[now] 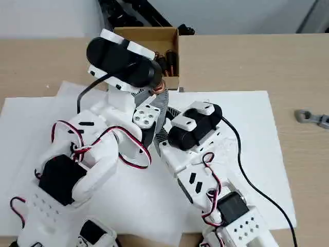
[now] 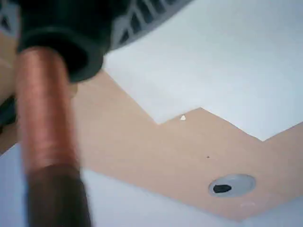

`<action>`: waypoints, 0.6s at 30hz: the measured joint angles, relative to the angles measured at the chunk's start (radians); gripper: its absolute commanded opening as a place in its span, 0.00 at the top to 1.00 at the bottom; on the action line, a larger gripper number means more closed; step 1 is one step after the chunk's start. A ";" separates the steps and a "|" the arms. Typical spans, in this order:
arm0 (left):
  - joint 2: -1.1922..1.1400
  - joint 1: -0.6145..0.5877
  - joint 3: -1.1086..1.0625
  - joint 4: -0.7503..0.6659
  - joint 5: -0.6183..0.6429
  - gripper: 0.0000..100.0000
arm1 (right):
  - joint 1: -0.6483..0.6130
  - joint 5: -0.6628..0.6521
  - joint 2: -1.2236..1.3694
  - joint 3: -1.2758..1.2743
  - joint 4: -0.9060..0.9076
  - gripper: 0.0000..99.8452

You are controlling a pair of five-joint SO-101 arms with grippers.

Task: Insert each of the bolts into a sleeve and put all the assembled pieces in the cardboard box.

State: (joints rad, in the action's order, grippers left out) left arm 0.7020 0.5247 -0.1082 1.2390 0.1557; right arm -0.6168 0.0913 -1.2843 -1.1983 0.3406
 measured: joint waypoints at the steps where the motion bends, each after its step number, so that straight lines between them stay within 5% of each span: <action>1: 0.000 0.000 0.000 0.000 0.000 0.99 | 0.002 0.000 0.000 0.000 0.000 1.00; 18: -0.075 -0.063 0.021 0.017 -0.008 0.99 | 0.000 0.002 0.000 0.000 0.000 1.00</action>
State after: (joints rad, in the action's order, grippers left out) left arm 0.6268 0.4618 -0.0867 1.2559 0.1481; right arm -0.6168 0.0928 -1.2843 -1.1983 0.3406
